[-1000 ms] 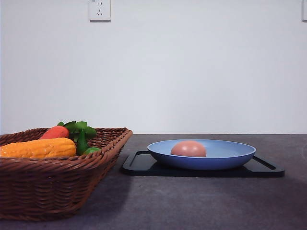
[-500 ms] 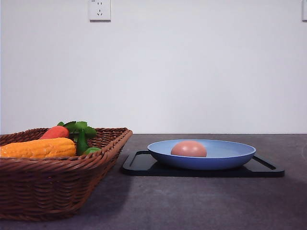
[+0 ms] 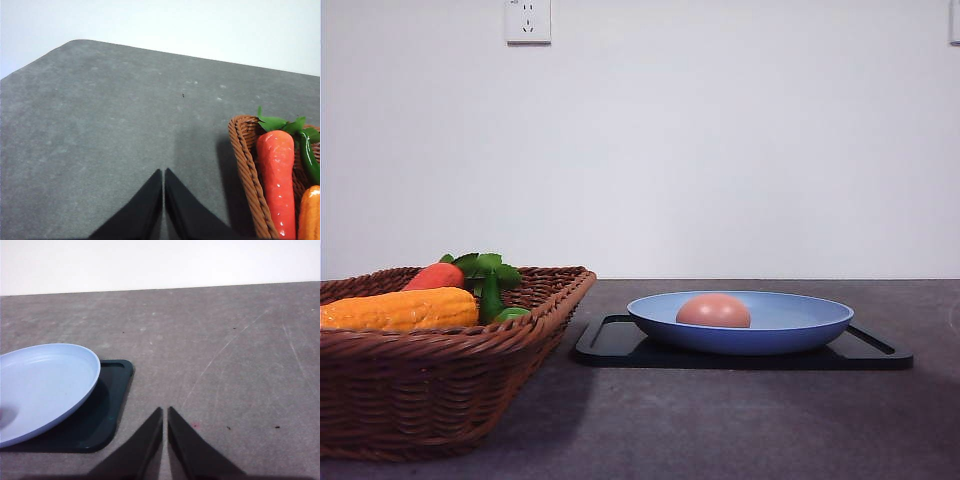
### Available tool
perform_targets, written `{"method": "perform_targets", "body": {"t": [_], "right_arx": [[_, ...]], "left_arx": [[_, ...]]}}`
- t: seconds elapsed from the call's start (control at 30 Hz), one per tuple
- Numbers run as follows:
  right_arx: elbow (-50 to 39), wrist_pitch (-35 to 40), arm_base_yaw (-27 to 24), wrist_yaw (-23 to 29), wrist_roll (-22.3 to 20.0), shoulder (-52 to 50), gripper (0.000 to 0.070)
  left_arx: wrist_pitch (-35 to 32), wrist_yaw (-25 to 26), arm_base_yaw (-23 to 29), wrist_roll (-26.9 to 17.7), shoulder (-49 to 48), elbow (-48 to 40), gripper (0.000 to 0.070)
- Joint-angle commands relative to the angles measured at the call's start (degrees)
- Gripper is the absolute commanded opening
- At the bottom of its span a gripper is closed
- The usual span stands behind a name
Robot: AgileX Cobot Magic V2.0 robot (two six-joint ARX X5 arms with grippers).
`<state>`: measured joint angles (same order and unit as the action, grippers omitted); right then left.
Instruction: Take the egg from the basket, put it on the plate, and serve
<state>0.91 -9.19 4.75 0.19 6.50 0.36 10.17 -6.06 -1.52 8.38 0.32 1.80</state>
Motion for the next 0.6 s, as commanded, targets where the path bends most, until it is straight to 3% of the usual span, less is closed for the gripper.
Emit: {"method": "perform_targets", "body": {"t": [0.0, 0.57], "right_arx": [[-0.3, 0.6, 0.0, 0.2, 0.9, -0.2, 0.0], [-0.3, 0.6, 0.0, 0.2, 0.9, -0.2, 0.0]], "left_arx": [[0.9, 0.0, 0.1, 0.2, -0.1, -1.3, 0.0], [0.9, 0.0, 0.1, 0.2, -0.1, -1.3, 0.0]]}}
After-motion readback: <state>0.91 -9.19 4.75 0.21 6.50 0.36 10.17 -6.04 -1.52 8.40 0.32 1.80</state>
